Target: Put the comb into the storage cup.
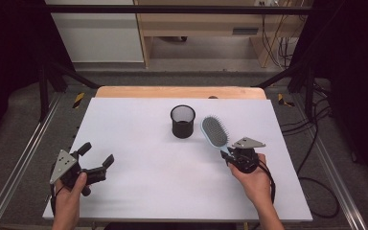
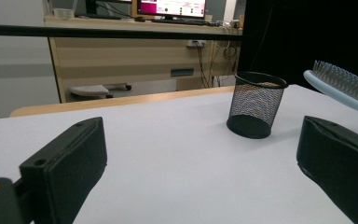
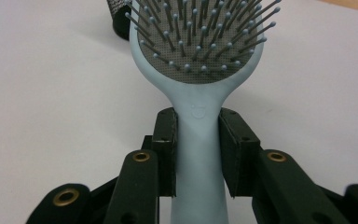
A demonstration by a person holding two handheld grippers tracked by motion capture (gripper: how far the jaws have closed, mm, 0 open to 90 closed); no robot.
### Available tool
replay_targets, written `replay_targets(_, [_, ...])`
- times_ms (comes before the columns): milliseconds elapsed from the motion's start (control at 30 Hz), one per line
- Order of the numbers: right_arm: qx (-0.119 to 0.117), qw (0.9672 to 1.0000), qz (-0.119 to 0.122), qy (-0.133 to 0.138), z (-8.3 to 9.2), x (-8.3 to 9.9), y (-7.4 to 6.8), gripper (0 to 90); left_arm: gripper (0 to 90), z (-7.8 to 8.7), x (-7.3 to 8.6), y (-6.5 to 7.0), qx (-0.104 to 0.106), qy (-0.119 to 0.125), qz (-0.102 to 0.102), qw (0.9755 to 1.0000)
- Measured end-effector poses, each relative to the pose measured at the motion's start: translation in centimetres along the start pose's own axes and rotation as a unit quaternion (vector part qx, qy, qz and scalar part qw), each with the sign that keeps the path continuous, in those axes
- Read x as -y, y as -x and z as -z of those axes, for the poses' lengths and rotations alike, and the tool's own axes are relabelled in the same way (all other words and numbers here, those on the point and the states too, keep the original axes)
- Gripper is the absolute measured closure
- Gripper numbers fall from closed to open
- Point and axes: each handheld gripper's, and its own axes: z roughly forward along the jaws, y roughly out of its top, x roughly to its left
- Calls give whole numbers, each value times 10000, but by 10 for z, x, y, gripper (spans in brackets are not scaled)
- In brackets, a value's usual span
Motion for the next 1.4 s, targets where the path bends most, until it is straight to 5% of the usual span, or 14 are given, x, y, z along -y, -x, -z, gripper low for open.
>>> replay_targets(300, [48, 9996, -109, 271, 3, 2, -2, 697, 18, -1, 1, -1, 28, -5, -15, 10000])
replay_targets(500, [144, 9992, -45, 361, 2, 0, -7, 696, 35, -2, -2, -4, -230, 19, 81, 9997])
replay_targets(867, [89, 9978, -138, 649, 11, 0, -7, 697, 49, -5, -1, -2, -336, 13, 36, 9994])
replay_targets(1133, [60, 9960, -167, 874, 17, -5, -13, 697, 45, -6, -1, -2, -222, 23, 61, 9997])
replay_targets(1400, [-8, 9929, 76, 1188, 18, -26, -24, 697, 21, -15, -12, 5, -8, 151, 122, 9998])
